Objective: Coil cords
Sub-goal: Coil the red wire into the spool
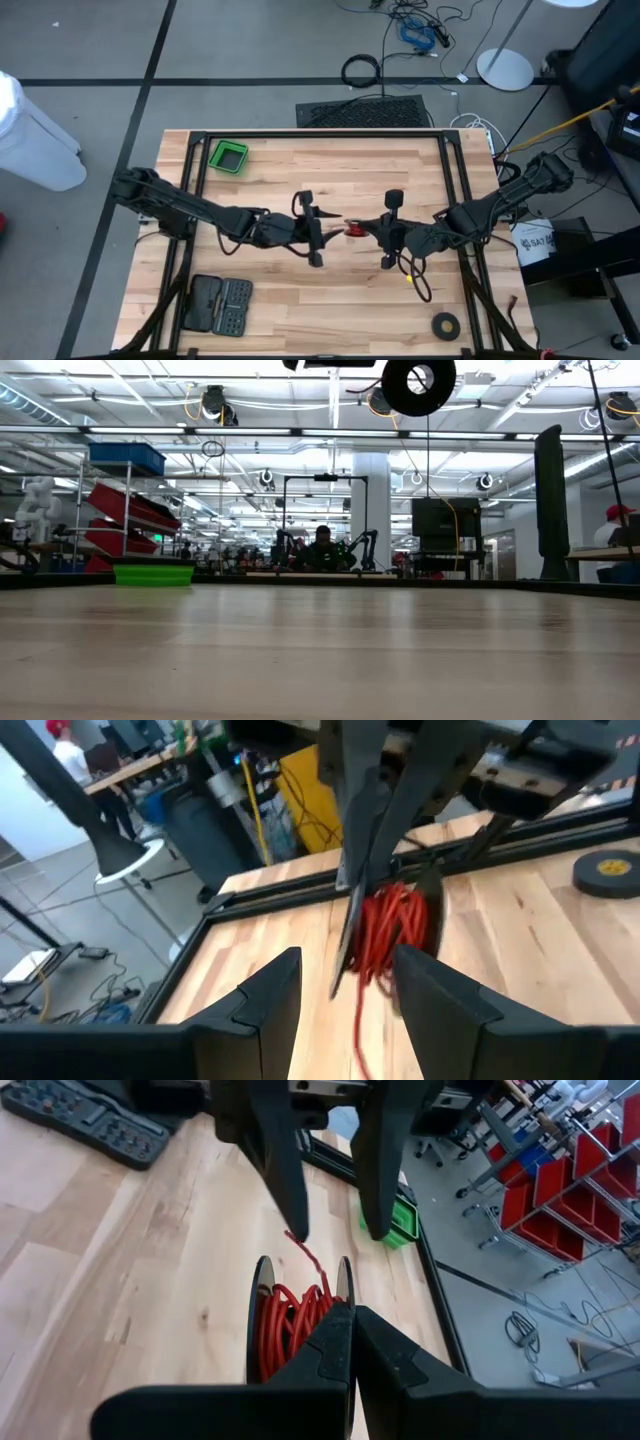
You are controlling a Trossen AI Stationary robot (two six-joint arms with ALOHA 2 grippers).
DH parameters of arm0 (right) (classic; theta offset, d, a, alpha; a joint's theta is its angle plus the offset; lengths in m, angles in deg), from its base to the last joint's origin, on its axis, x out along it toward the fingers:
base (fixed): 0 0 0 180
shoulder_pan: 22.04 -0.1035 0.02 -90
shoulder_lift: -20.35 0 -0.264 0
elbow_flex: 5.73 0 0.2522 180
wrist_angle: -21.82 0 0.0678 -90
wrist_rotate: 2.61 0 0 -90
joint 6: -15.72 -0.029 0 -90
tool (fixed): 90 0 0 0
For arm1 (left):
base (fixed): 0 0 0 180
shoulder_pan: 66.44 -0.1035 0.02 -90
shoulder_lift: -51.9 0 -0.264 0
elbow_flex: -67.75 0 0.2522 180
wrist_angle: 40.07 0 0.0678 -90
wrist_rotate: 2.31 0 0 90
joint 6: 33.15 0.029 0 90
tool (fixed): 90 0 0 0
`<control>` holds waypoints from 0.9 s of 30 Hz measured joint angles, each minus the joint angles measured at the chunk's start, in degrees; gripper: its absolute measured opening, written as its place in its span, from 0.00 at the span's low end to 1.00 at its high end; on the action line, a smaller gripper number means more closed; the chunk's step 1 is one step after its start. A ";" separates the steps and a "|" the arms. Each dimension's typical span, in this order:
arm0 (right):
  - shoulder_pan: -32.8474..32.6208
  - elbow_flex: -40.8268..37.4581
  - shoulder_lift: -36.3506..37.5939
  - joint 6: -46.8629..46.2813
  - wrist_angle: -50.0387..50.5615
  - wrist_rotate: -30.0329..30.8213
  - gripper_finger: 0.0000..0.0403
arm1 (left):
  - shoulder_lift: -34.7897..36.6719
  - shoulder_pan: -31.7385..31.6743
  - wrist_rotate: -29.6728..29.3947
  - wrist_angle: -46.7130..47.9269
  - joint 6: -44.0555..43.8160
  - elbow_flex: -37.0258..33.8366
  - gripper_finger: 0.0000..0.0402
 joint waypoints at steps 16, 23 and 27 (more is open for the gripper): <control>-0.02 0.00 0.00 0.05 -0.31 -0.02 0.00 | -1.11 -1.90 1.29 -1.84 -0.10 0.02 0.41; -0.02 0.00 0.00 0.44 -0.50 0.00 0.00 | -1.11 -2.29 1.31 -1.25 -0.11 0.02 0.41; -0.02 0.00 0.00 0.68 -0.85 0.00 0.00 | -1.11 -2.32 1.29 -0.95 -0.12 0.01 0.41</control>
